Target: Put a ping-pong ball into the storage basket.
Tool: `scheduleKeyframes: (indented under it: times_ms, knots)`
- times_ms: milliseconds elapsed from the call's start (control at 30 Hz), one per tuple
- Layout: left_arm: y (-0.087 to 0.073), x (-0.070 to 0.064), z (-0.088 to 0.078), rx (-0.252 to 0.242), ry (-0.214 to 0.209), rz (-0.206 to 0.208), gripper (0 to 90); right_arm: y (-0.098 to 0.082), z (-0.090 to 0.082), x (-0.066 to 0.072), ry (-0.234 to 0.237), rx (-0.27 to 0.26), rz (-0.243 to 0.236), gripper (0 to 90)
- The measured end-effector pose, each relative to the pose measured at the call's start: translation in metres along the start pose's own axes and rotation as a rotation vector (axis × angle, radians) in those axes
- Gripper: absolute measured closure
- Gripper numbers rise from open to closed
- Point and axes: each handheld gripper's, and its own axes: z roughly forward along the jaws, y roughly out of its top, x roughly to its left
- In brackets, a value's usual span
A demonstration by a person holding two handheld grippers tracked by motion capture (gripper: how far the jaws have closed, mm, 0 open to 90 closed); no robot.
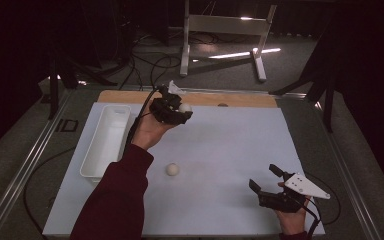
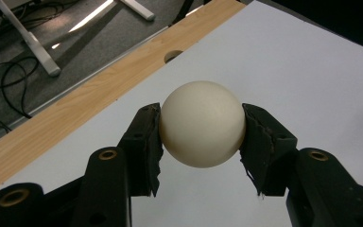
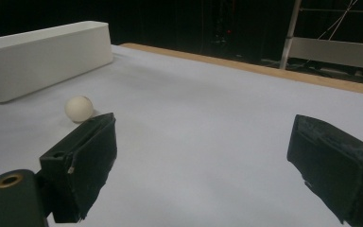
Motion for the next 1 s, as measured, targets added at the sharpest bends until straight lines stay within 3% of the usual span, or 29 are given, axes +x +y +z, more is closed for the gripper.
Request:
scheduleKeyframes:
  times_ms: [667, 1000]
  knots:
    - [-0.007, 0.0, -0.011, -0.002, 0.017, 0.017, 51.7, 0.0, 0.001, 0.001, 0.003, 0.002, -0.002, 8.9]
    - [-0.009, 0.003, -0.02, -0.025, 0.01, 0.003, 51.7, 0.0, 0.001, 0.001, 0.002, 0.001, 0.0, 8.8]
